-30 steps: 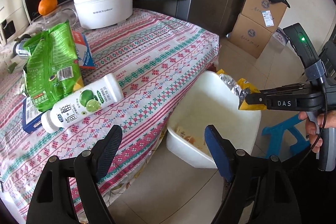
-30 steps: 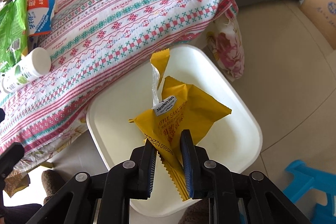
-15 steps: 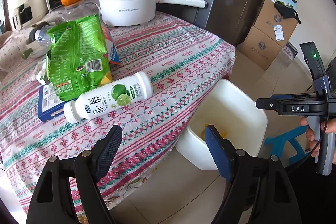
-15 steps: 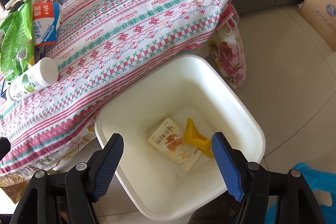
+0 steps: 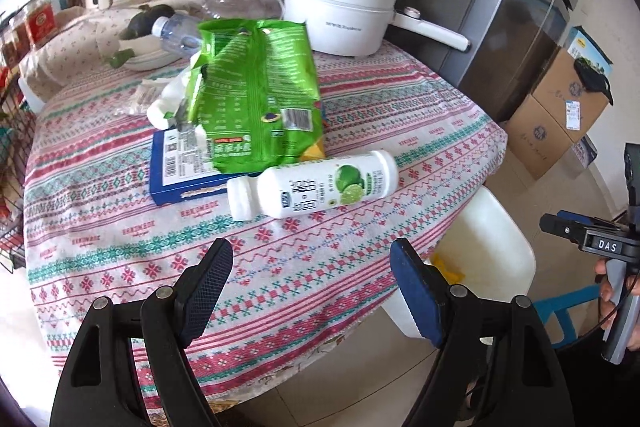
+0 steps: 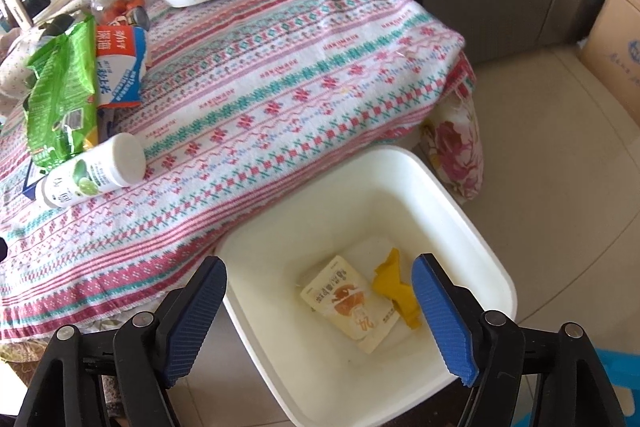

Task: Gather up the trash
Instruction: 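Move the left gripper back to the table toward the green chip bag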

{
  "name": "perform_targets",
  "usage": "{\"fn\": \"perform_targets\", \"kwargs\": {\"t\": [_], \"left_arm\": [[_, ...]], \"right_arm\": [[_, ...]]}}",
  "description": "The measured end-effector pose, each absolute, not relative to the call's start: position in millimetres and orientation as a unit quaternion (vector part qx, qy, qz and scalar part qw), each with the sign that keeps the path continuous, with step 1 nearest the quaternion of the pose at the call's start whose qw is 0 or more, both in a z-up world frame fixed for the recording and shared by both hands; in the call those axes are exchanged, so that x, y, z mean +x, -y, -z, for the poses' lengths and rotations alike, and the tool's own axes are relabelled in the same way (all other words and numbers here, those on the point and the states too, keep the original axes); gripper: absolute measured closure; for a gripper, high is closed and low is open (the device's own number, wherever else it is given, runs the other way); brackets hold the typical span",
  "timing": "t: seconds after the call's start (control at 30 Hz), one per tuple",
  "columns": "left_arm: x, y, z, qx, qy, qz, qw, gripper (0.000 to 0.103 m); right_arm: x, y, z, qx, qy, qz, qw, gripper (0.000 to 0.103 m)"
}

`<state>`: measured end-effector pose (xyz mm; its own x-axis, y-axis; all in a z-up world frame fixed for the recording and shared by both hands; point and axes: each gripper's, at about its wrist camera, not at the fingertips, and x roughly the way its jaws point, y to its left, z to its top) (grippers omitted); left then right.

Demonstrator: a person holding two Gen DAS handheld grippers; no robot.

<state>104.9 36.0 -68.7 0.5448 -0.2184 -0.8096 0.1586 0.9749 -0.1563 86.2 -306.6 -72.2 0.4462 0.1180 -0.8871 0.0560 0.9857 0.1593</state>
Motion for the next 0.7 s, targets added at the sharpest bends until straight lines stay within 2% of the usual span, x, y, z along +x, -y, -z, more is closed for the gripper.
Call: {"fn": "perform_targets", "kwargs": {"t": [0.33, 0.7], "left_arm": [[134.9, -96.3, 71.2, -0.081, -0.474, 0.051, 0.875, 0.02], [213.6, -114.1, 74.7, -0.138, -0.454, 0.054, 0.879, 0.021]], "right_arm": [[103.0, 258.0, 66.3, 0.047, -0.526, -0.055, 0.847, 0.021], [136.6, 210.7, 65.7, 0.014, -0.526, -0.082, 0.846, 0.021]]}}
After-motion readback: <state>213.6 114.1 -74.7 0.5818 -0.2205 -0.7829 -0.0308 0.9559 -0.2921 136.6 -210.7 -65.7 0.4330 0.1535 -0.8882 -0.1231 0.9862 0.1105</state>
